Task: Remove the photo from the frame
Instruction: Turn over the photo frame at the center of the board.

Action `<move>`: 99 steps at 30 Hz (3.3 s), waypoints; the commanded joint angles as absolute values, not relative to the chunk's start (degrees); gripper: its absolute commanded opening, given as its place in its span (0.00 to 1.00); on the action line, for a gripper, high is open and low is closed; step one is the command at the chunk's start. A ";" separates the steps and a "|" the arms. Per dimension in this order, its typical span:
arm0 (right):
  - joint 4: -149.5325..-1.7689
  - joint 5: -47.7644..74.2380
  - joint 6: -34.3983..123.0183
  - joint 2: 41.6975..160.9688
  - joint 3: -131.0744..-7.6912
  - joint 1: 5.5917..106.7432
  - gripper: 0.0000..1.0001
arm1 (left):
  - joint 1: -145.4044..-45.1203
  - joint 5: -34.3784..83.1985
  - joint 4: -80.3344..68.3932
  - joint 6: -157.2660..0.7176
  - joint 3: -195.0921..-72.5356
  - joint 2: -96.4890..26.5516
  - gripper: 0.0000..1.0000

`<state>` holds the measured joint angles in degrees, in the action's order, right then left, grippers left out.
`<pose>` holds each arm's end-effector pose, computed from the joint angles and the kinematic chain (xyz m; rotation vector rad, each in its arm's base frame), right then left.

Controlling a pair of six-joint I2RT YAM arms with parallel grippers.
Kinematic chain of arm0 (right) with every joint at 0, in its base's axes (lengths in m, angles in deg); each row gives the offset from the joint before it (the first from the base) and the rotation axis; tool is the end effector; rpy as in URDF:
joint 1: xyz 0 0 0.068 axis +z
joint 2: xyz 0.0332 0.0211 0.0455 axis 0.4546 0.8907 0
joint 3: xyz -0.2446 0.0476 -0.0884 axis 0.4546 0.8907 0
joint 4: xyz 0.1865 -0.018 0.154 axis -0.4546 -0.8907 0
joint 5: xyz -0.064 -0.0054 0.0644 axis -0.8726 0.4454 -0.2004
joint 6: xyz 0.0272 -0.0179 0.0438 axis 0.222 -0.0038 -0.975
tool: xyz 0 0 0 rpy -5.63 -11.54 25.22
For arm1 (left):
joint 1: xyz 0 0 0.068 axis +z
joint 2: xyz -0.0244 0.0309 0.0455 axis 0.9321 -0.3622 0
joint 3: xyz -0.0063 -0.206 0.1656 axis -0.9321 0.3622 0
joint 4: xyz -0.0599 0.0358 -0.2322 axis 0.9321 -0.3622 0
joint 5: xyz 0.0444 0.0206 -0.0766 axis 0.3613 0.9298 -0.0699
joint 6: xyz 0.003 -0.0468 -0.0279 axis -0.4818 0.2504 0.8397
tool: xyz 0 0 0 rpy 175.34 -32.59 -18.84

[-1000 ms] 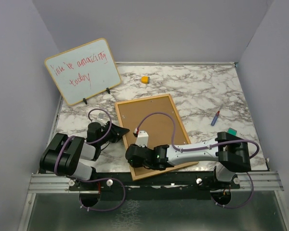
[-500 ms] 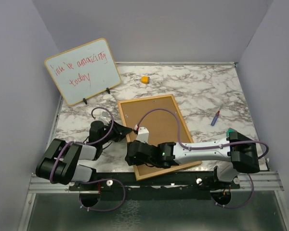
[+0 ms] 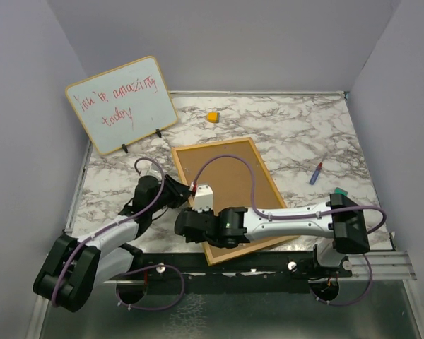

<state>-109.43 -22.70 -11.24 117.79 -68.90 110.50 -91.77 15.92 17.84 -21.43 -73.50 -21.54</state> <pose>0.0563 0.3381 0.2477 -0.2684 2.4522 0.5198 0.1704 -0.0837 0.1604 -0.6617 2.1282 -1.2556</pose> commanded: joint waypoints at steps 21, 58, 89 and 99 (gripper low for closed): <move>-112.33 -26.31 -9.91 118.45 -67.99 111.02 0.33 | -91.89 25.04 2.12 -27.93 -80.49 -12.98 0.00; -89.48 -12.35 -14.28 106.11 -52.32 107.66 0.01 | -92.04 16.63 19.65 -28.62 -73.83 -20.56 0.39; -91.51 -11.94 -11.59 107.92 -55.27 107.58 0.00 | -92.06 16.98 19.91 -28.81 -74.30 -21.36 0.38; -91.75 -12.00 -11.55 106.53 -53.74 107.55 0.00 | -92.05 18.94 15.16 -28.49 -74.89 -16.86 0.40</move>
<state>-94.23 -12.10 -10.83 107.89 -52.73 107.44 -91.77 17.69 17.09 -27.38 -73.63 -19.24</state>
